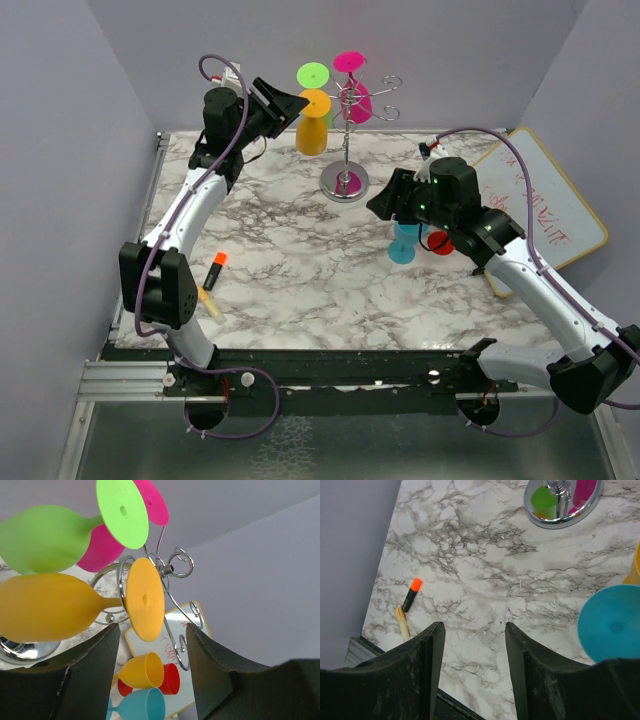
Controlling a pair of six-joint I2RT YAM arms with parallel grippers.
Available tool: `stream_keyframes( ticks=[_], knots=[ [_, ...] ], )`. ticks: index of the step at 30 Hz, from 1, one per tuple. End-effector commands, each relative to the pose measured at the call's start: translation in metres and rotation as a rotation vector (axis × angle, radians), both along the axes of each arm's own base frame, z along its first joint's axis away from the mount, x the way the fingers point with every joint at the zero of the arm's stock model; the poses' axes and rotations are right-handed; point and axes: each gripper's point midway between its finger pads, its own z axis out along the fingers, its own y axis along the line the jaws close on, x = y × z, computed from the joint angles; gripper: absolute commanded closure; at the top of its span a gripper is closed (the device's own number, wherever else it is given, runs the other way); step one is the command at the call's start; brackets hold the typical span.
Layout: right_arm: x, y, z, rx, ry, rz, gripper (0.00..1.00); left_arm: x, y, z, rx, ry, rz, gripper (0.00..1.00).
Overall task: Take the wine glass off the wine glass rack
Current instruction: Pick up the wine glass from the wine rack.
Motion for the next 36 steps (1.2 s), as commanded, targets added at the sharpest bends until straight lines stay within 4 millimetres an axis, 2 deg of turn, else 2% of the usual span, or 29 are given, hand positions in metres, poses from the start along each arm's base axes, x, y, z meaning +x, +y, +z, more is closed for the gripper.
stream_keyframes(
  ticks=[1, 11, 15, 17, 21, 24, 30, 36],
  knots=[
    [0.001, -0.007, -0.01, -0.041, 0.018, -0.019, 0.43, 0.01, -0.006, 0.001, 0.018, -0.007, 0.005, 0.45],
    [0.0, -0.008, -0.012, -0.052, 0.018, -0.015, 0.43, 0.017, -0.016, -0.011, 0.024, 0.01, -0.002, 0.6],
    [0.002, -0.012, -0.012, -0.066, 0.011, -0.032, 0.43, 0.017, -0.016, -0.009, 0.026, 0.003, 0.001, 0.72],
    [0.002, -0.012, -0.012, -0.066, 0.01, -0.034, 0.43, 0.017, -0.015, -0.008, 0.027, 0.0, 0.008, 0.81],
    [0.001, -0.012, -0.012, -0.069, 0.011, -0.034, 0.43, 0.019, -0.013, -0.008, 0.034, -0.002, 0.019, 0.84],
    [0.001, -0.014, -0.011, -0.071, 0.007, -0.04, 0.43, 0.019, -0.014, -0.009, 0.031, 0.0, 0.018, 0.94],
    [0.0, -0.015, -0.011, -0.072, 0.007, -0.042, 0.43, 0.013, -0.016, 0.001, 0.013, -0.015, -0.004, 1.0],
    [0.001, -0.015, -0.011, -0.07, 0.009, -0.043, 0.43, 0.003, -0.012, 0.012, -0.008, -0.024, 0.0, 1.0]
  ],
)
